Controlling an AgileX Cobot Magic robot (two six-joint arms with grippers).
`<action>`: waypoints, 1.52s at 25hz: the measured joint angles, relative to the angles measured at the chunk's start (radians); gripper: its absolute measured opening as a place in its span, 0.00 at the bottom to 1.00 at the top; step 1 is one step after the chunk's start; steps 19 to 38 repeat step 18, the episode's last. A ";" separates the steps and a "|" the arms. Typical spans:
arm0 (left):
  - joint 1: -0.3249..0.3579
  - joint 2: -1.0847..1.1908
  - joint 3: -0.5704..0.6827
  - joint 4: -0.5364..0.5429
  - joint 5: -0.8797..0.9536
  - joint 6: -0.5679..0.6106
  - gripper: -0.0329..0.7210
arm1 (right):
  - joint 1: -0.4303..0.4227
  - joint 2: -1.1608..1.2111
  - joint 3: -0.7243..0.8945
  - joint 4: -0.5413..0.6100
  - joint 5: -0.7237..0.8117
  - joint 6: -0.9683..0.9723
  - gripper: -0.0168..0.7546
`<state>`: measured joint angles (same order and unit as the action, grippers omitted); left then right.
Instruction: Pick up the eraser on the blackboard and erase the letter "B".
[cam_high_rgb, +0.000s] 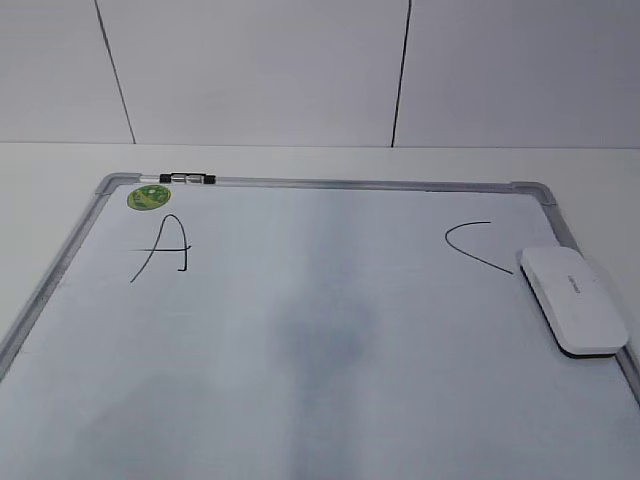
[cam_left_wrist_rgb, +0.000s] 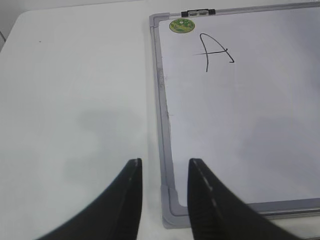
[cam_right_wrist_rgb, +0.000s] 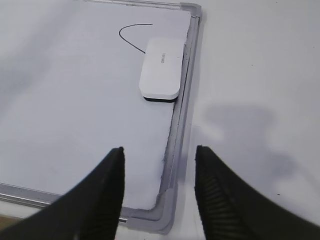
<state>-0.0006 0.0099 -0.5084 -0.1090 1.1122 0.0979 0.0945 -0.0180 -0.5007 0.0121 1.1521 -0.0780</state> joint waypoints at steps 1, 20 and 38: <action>0.000 0.000 0.000 0.000 -0.002 -0.002 0.36 | 0.000 0.000 0.000 0.000 0.000 0.000 0.51; -0.031 0.000 0.000 -0.010 -0.002 -0.011 0.36 | 0.000 0.000 0.000 0.000 -0.002 0.002 0.51; -0.031 0.000 0.000 -0.010 -0.002 -0.011 0.36 | 0.000 0.000 0.000 0.000 -0.002 0.002 0.51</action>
